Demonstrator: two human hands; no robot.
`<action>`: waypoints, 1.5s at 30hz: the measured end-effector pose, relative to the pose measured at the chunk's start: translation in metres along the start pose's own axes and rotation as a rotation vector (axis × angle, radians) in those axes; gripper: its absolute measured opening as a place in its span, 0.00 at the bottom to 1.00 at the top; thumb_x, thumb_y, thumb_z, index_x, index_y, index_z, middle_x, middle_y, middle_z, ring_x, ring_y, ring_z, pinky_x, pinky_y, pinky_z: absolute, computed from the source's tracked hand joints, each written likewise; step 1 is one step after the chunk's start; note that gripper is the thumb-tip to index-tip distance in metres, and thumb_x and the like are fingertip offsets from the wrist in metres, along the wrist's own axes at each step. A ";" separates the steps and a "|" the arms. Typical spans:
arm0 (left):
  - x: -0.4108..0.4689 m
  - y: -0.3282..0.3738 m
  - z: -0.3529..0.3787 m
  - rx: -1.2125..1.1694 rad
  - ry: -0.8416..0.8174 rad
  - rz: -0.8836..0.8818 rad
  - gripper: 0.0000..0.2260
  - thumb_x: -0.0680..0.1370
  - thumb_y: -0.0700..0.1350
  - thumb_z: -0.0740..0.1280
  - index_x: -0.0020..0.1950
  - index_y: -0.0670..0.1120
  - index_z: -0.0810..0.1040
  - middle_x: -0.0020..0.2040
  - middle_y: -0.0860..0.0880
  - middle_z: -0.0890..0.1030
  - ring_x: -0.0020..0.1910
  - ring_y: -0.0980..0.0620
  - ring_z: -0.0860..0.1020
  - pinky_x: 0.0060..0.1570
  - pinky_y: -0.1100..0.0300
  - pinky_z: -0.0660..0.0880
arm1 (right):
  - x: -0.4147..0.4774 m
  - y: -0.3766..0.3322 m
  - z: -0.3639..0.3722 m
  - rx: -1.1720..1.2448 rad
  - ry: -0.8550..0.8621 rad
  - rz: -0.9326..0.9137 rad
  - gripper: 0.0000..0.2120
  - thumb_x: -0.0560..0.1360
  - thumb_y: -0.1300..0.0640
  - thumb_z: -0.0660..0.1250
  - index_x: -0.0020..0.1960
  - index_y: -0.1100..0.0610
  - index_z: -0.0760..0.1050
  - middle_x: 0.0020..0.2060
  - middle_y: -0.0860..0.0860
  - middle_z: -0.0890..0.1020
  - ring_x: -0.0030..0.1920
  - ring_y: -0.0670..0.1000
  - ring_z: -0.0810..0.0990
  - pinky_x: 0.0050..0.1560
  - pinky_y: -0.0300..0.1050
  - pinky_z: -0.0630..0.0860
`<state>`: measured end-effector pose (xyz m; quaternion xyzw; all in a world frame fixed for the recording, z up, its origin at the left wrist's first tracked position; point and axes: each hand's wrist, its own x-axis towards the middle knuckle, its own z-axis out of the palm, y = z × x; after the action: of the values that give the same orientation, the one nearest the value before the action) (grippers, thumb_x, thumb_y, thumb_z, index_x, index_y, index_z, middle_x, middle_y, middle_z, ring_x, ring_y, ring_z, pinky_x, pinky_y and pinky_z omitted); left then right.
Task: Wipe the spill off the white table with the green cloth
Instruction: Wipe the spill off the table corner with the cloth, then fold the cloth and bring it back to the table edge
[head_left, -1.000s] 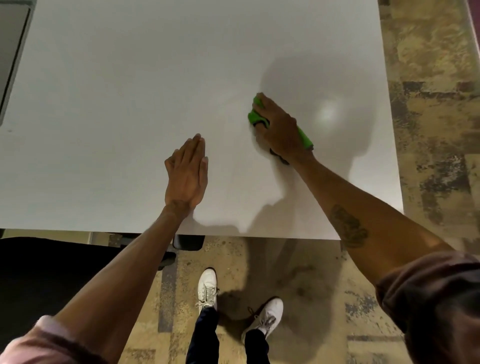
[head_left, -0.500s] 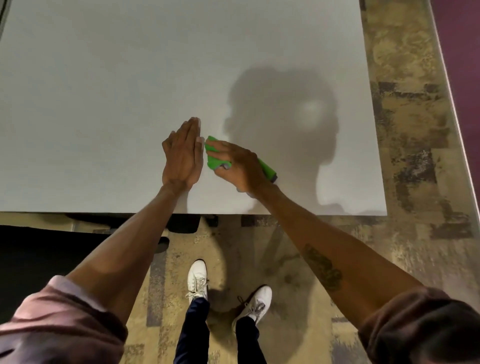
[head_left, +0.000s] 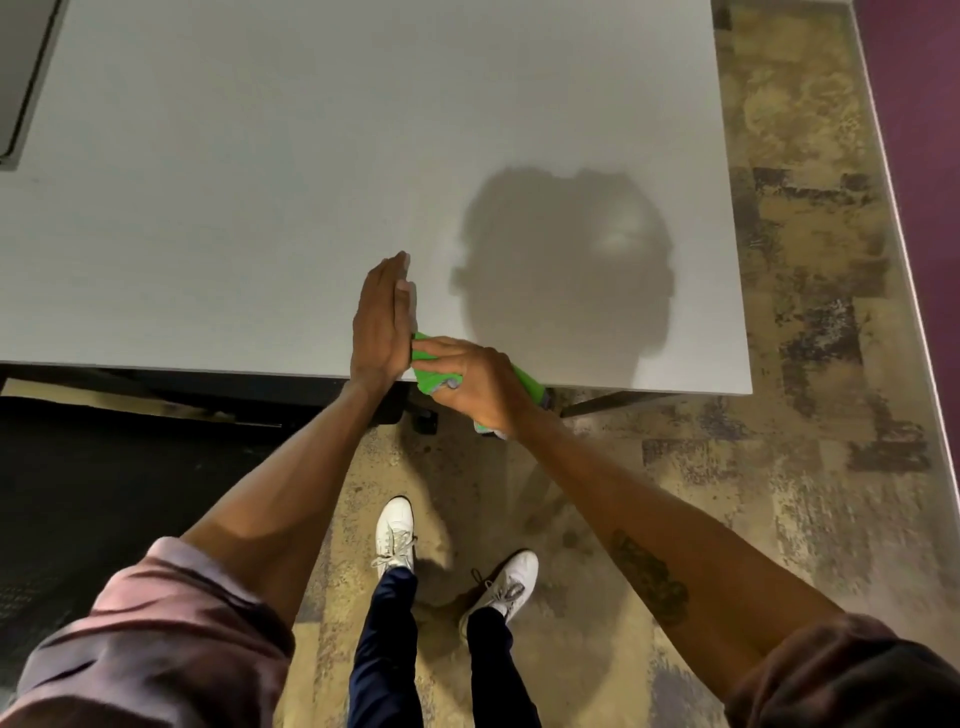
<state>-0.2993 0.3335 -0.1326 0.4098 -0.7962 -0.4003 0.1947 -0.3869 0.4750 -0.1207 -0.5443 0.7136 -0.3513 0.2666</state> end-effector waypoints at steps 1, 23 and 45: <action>-0.006 0.001 -0.001 -0.026 -0.003 -0.015 0.20 0.89 0.48 0.50 0.78 0.43 0.69 0.75 0.46 0.72 0.75 0.48 0.70 0.75 0.46 0.67 | -0.005 -0.001 0.001 0.025 -0.003 0.005 0.21 0.71 0.64 0.75 0.63 0.56 0.80 0.67 0.52 0.78 0.69 0.48 0.75 0.72 0.40 0.68; -0.079 0.087 -0.051 -0.227 -0.077 -0.213 0.06 0.84 0.52 0.61 0.51 0.55 0.76 0.54 0.54 0.81 0.53 0.48 0.81 0.60 0.46 0.78 | -0.040 -0.075 -0.063 1.184 0.426 0.780 0.08 0.79 0.62 0.61 0.44 0.58 0.77 0.37 0.54 0.80 0.36 0.52 0.79 0.44 0.46 0.76; -0.101 0.154 -0.093 -0.611 -0.185 -0.303 0.12 0.78 0.56 0.72 0.59 0.53 0.79 0.49 0.56 0.86 0.47 0.63 0.85 0.43 0.71 0.79 | -0.031 -0.143 -0.084 0.898 0.140 0.524 0.13 0.79 0.57 0.61 0.57 0.57 0.82 0.50 0.58 0.85 0.50 0.55 0.84 0.49 0.46 0.82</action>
<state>-0.2576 0.4238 0.0481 0.4081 -0.5840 -0.6798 0.1741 -0.3586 0.4994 0.0437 -0.1548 0.6212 -0.5797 0.5040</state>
